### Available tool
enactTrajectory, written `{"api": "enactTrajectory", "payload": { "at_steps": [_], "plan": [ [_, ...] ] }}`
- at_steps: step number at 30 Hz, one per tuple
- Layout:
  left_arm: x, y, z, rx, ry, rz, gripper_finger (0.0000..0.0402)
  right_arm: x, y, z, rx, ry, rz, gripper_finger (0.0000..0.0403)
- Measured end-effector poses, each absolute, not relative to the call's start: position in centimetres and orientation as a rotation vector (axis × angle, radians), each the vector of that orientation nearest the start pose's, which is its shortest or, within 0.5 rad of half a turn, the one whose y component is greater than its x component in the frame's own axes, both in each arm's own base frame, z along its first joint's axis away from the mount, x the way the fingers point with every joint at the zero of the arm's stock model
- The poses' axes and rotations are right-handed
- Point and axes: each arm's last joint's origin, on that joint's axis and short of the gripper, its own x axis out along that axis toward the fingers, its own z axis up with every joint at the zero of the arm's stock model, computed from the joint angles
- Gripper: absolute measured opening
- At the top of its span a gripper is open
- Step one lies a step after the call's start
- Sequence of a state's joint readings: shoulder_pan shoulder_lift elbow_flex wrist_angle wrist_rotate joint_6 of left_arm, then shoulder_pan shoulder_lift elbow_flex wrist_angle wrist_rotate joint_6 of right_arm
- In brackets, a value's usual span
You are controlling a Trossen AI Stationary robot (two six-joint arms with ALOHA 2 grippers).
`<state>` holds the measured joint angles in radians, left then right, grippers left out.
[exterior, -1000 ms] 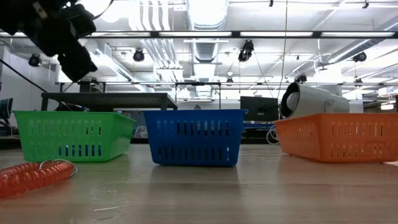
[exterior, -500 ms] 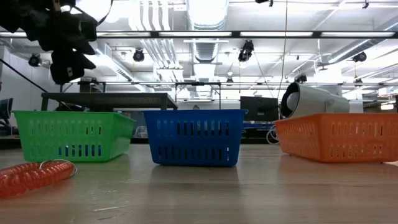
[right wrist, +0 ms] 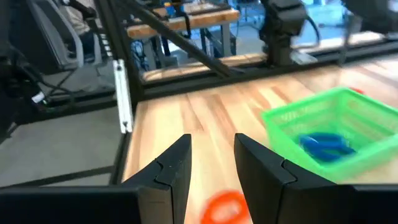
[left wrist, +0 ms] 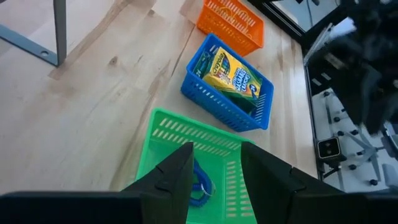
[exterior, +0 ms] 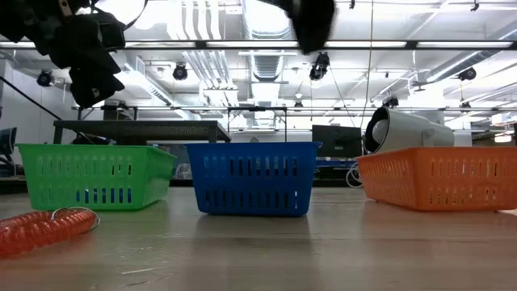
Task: Pick & Place Office Desk Supplies
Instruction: Put the orange spring keychain into the green bin
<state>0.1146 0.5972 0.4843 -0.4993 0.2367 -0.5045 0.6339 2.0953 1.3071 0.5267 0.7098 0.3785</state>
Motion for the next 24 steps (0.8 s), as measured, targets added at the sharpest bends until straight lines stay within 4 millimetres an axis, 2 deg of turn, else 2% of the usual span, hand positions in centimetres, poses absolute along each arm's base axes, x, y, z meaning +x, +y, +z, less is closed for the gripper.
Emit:
{"api": "enactTrajectory", "payload": {
  "at_steps": [4, 7, 12, 17, 21, 24],
  "plan": [
    [13.0, 0.8, 22.9, -0.596, 0.624, 0.037, 0.0138, 39.4, 27.2, 17.1, 0.155, 0.136, -0.227, 0.0121],
    [13.0, 0.8, 22.9, -0.596, 0.626, 0.038, 0.0138, 39.7, 28.2, 16.6, 0.142, 0.096, -0.362, 0.0121],
    [12.9, 0.8, 22.8, -0.598, 0.637, 0.041, 0.0138, 39.9, 29.3, 16.2, 0.276, 0.061, -0.379, 0.0121],
    [12.9, 0.8, 22.7, -0.600, 0.651, 0.045, 0.0138, 40.1, 29.8, 14.5, 0.343, 0.202, -0.289, 0.0121],
    [12.9, 0.8, 22.7, -0.599, 0.651, 0.045, 0.0138, 39.8, 29.5, 13.6, 0.384, 0.323, -0.342, 0.0121],
    [12.9, 0.8, 22.7, -0.599, 0.651, 0.045, 0.0138, 39.8, 29.2, 13.4, 0.420, 0.339, -0.370, 0.0121]
  ]
}}
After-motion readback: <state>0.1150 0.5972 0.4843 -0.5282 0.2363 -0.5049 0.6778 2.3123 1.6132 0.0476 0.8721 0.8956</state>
